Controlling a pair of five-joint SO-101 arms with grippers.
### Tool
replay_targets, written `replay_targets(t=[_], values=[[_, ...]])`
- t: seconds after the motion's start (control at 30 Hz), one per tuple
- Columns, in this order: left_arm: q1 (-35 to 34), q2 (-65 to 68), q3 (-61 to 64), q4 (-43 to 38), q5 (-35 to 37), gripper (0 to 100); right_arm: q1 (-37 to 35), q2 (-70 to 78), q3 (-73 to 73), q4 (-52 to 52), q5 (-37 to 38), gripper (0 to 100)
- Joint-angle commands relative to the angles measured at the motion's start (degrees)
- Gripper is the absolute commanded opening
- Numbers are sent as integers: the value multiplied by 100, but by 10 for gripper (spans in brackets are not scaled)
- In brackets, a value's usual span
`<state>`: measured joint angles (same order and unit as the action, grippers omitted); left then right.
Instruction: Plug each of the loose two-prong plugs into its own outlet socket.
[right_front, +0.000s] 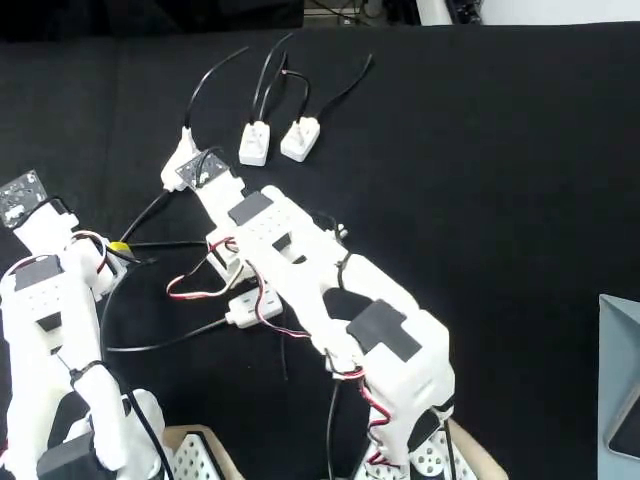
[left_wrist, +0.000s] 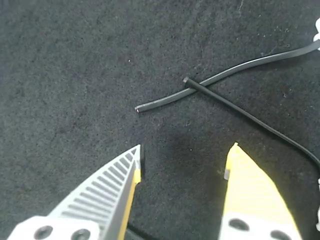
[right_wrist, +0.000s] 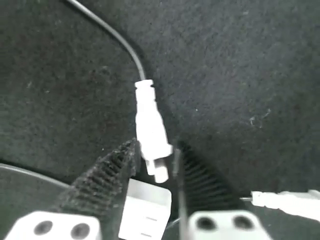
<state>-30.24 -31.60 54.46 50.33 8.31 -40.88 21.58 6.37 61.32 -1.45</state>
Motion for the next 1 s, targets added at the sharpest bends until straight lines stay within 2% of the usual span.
replay_targets(t=[0.0,0.2,0.57,0.97], values=[[75,-132,-31,-88,9,270,-88,-40,-347,-114,18,25],[75,-132,-31,-88,9,270,-88,-31,-321,-70,-26,121],[75,-132,-31,-88,9,270,-97,409,-593,-220,-246,123],[75,-132,-31,-88,9,270,-70,593,-1200,484,-273,119]])
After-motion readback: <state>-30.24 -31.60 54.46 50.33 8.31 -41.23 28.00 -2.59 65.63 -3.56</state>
